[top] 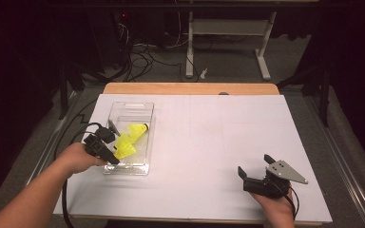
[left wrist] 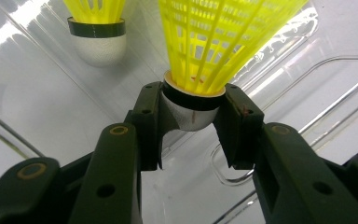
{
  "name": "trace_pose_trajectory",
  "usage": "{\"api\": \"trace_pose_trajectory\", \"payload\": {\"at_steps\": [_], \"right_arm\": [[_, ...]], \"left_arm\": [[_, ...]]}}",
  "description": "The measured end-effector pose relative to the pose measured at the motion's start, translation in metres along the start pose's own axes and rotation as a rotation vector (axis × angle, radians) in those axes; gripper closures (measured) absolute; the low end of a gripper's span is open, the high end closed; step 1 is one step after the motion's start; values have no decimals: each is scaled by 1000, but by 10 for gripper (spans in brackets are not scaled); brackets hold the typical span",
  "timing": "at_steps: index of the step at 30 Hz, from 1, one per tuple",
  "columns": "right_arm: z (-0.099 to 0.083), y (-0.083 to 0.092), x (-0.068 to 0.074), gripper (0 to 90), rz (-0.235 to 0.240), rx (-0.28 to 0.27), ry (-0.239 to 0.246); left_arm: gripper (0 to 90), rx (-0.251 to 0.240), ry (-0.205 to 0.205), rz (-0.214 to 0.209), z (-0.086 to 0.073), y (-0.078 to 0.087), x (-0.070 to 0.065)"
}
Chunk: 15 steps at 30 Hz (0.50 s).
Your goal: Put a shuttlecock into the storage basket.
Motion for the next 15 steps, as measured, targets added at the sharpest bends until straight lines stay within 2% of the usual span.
{"api": "trace_pose_trajectory", "payload": {"at_steps": [12,15], "right_arm": [[0,0,0,2,1,-2,-7],[0,0,1,2,-1,-3,-7]], "left_arm": [[628,-12,21,1,2,1,1],[572,-20,31,-10,4,3,-1]]}}
Point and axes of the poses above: each handheld gripper's, and its own axes: y roughly backward along the jaws, z roughly out of its top, x roughly to its left, the point moved 9 cm from there along -y, roughly forward along the jaws, and after that the axes turned 11 degrees about -x, right-handed, at the moved point
